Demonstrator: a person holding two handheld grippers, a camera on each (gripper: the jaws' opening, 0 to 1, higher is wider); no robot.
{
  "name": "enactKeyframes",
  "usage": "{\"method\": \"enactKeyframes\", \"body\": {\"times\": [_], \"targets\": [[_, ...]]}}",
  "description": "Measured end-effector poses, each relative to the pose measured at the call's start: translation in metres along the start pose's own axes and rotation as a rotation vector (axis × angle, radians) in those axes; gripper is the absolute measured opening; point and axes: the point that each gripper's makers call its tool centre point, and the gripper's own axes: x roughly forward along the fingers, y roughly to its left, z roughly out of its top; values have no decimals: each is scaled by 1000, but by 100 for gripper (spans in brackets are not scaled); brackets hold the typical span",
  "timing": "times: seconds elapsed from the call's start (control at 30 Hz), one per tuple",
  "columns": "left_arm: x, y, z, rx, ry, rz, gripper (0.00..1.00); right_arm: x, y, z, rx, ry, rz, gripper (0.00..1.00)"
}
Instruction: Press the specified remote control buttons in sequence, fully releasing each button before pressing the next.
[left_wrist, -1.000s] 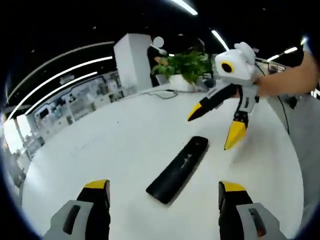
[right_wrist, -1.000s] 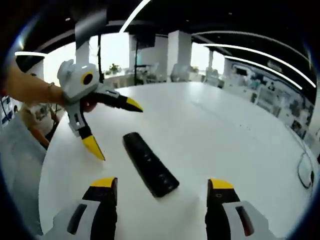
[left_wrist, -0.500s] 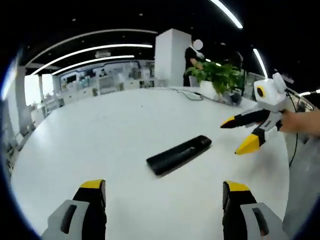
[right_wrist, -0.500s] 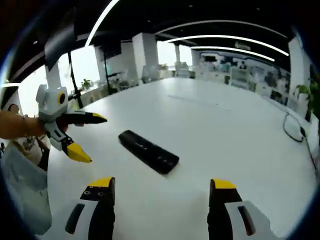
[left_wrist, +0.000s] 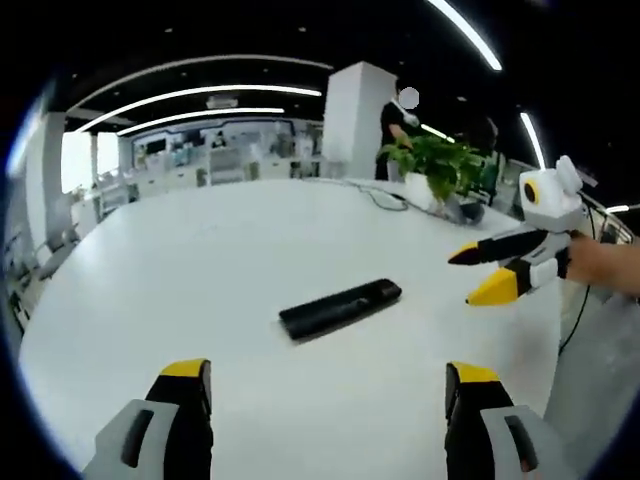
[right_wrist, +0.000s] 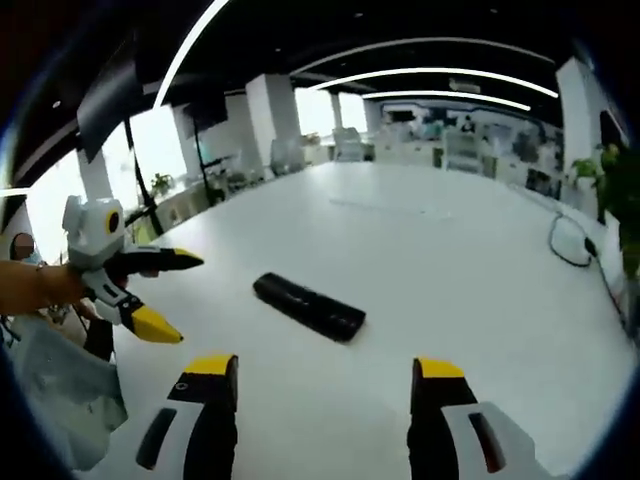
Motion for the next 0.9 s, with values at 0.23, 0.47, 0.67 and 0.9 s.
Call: {"method": "enactKeyframes", "body": {"times": [0.23,0.47,0.67,0.9], "targets": [[-16,-14,-8,-6,16,0,100,-15,13,-11,-7,27,-2,67],[-33,-26,-8,-27,33,-13,100,-32,21,-14,-5,16,-4,66],[-54,-36,0,-64,19,-9,97,-52,34,-9,6,-18,-8,65],[-77,-48,6,-63,-1,-3,95,-70,49,-7,-34,-44,-26,65]]}}
